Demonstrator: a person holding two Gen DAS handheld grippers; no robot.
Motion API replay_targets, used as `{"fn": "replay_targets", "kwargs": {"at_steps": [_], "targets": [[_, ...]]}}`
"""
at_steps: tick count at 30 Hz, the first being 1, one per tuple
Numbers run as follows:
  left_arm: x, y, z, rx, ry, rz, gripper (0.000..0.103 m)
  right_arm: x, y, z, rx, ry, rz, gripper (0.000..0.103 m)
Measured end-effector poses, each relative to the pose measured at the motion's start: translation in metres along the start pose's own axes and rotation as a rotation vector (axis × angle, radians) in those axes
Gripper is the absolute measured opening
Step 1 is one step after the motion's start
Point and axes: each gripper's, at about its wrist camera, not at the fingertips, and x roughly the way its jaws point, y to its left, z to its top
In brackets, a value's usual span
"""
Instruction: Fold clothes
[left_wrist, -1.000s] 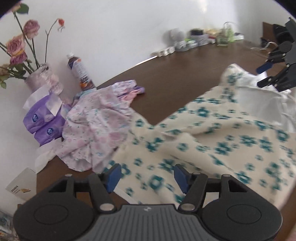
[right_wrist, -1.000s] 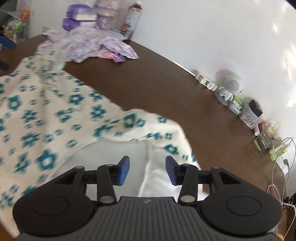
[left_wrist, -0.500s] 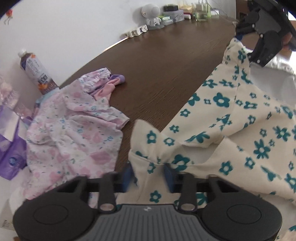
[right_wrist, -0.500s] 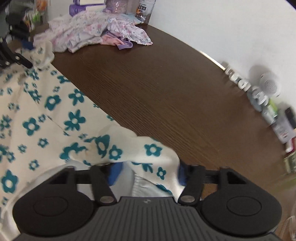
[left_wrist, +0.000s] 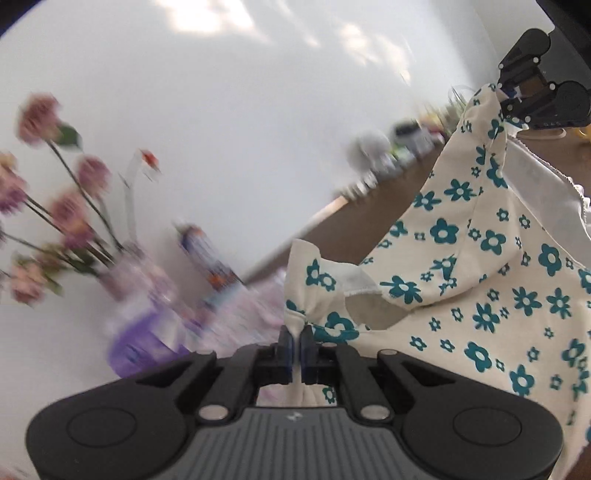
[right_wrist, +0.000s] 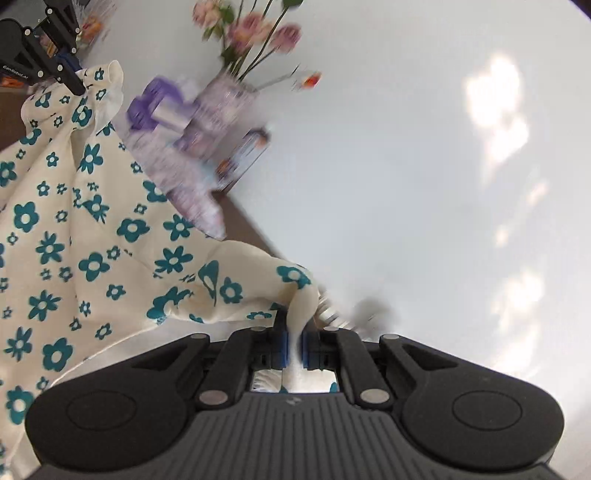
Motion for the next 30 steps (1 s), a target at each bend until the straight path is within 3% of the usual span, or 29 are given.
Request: {"fn": "replay_targets", "kwargs": {"at_steps": [6, 10, 11, 13, 14, 15, 18, 20, 25, 27, 30], "targets": [[0.003, -0.005, 0.013, 0.016, -0.017, 0.048, 0.003, 0.02, 0.002, 0.003, -0.041, 0.011, -0.064, 0.006], [0.041, -0.002, 0.016, -0.015, 0.018, 0.105, 0.004, 0.076, 0.001, 0.01, -0.012, 0.051, -0.107, 0.006], [0.057, 0.0, 0.012, -0.039, 0.041, 0.115, 0.009, 0.092, 0.002, 0.008, 0.006, 0.077, -0.105, 0.009], [0.086, 0.001, 0.004, -0.084, 0.116, 0.112, 0.019, 0.125, 0.006, 0.004, 0.026, 0.163, -0.093, 0.026], [0.095, 0.001, -0.002, -0.105, 0.149, 0.095, 0.024, 0.138, 0.009, 0.001, 0.034, 0.215, -0.083, 0.04], [0.099, 0.0, -0.007, -0.123, 0.171, 0.073, 0.028, 0.144, 0.01, -0.004, 0.057, 0.257, -0.063, 0.042], [0.088, -0.003, -0.025, -0.145, 0.198, 0.011, 0.045, 0.135, 0.004, -0.019, 0.171, 0.329, 0.041, 0.046], [0.072, -0.006, -0.038, -0.159, 0.212, -0.032, 0.051, 0.114, -0.005, -0.029, 0.28, 0.357, 0.112, 0.048], [0.028, -0.015, -0.071, -0.259, 0.268, -0.18, 0.053, 0.037, -0.005, -0.051, 0.475, 0.352, 0.318, 0.048], [0.015, -0.019, -0.086, -0.309, 0.291, -0.233, 0.055, 0.011, 0.008, -0.059, 0.502, 0.352, 0.396, 0.049], [0.006, -0.03, -0.101, -0.346, 0.326, -0.277, 0.055, -0.017, 0.036, -0.072, 0.471, 0.372, 0.447, 0.049]]}}
